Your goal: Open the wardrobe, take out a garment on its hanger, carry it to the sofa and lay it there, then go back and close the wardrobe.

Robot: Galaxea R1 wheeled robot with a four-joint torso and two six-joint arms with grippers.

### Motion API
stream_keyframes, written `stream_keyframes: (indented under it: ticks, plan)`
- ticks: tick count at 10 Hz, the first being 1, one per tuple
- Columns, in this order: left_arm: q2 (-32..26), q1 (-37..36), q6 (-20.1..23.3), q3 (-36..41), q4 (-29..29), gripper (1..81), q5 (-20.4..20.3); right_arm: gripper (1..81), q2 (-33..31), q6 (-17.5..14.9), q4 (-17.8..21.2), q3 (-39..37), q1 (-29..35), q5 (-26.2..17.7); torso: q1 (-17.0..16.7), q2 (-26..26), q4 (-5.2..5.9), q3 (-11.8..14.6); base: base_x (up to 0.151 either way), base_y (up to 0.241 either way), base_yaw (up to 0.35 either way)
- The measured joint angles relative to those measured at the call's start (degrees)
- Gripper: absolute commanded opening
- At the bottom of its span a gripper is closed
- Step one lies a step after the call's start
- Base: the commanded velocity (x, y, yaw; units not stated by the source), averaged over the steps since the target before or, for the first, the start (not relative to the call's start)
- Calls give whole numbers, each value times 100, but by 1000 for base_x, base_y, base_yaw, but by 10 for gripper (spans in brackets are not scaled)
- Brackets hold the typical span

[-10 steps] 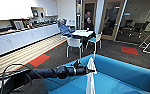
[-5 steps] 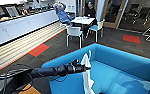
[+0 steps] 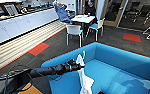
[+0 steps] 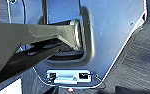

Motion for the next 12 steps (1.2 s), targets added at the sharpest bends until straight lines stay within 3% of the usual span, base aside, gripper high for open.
stream_keyframes:
  ticks: [6,12]
  plan:
    - [315,6,0,-1182,282,10,9,811,-1,0,-2,0,0,0,0,2,0,0,0,0,0]
    - [59,151,22,-1991,640,10,-9,811,-1,0,-2,0,0,0,0,2,0,0,0,0,0]
